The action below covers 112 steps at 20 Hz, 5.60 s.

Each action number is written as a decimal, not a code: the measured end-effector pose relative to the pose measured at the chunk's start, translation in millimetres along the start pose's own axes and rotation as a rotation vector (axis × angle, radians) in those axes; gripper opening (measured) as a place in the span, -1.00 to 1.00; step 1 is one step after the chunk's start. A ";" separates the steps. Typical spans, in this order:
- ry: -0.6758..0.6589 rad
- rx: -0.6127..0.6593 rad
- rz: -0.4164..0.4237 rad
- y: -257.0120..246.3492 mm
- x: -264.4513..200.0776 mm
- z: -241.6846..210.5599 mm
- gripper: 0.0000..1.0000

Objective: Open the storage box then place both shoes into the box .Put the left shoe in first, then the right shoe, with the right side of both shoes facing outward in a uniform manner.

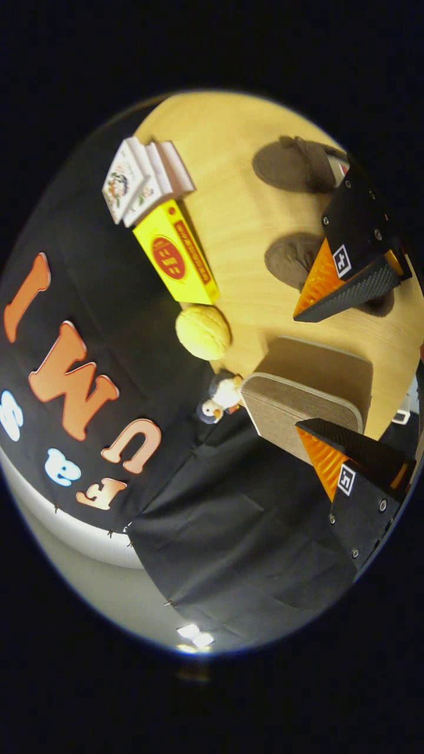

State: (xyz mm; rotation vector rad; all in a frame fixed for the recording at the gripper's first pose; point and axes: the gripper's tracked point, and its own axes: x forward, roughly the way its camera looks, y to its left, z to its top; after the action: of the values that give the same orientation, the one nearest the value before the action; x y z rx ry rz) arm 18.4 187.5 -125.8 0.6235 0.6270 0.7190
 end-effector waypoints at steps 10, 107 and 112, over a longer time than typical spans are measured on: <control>0.368 0.325 0.251 38.4 60.1 -57.5 0.96; 0.226 0.130 0.454 360.3 192.6 -26.9 -0.99; 0.247 0.142 0.382 367.6 230.2 -46.4 -0.94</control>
State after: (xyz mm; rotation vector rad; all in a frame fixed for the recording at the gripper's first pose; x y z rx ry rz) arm -24.1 591.8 32.3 0.8039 0.8017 1.1265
